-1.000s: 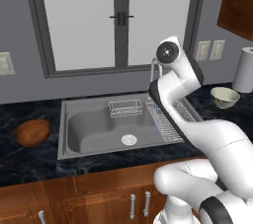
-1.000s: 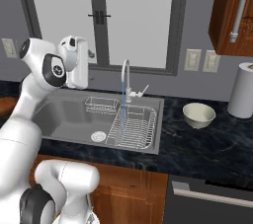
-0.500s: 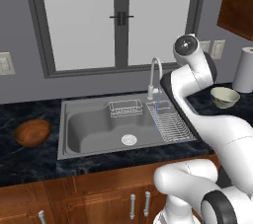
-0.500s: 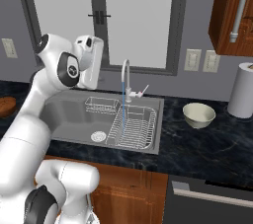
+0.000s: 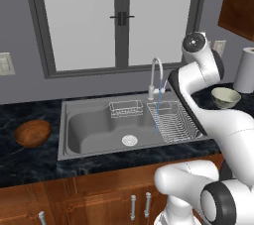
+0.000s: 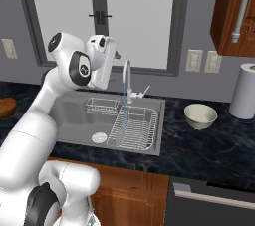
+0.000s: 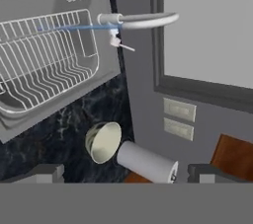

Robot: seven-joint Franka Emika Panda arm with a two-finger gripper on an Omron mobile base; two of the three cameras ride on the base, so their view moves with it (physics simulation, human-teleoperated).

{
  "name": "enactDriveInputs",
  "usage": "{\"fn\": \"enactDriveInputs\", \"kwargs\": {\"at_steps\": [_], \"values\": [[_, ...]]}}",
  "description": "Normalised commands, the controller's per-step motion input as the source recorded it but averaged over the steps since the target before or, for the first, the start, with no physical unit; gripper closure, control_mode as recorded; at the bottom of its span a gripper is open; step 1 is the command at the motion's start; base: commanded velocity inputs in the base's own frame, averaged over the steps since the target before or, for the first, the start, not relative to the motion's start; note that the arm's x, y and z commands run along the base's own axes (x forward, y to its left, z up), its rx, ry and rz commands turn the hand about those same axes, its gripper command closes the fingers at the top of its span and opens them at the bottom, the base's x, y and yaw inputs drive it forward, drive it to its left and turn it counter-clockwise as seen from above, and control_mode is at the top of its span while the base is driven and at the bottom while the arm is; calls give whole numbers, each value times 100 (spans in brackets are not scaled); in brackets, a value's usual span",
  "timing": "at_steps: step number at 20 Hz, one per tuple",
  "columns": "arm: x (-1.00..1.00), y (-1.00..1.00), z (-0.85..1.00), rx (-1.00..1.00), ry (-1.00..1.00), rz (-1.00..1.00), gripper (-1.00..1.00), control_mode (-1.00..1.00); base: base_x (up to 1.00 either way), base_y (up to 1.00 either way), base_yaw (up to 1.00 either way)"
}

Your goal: Rinse each bowl for a few seconds and place them down in the sink or on the counter.

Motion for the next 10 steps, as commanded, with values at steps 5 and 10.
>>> {"fn": "enactDriveInputs", "kwargs": {"at_steps": [5, 10], "values": [[13, -35, -8, 0, -4, -9, -100, -100, 0, 0, 0], [15, -37, -11, 2, -2, -9, -100, -100, 0, 0, 0]]}}
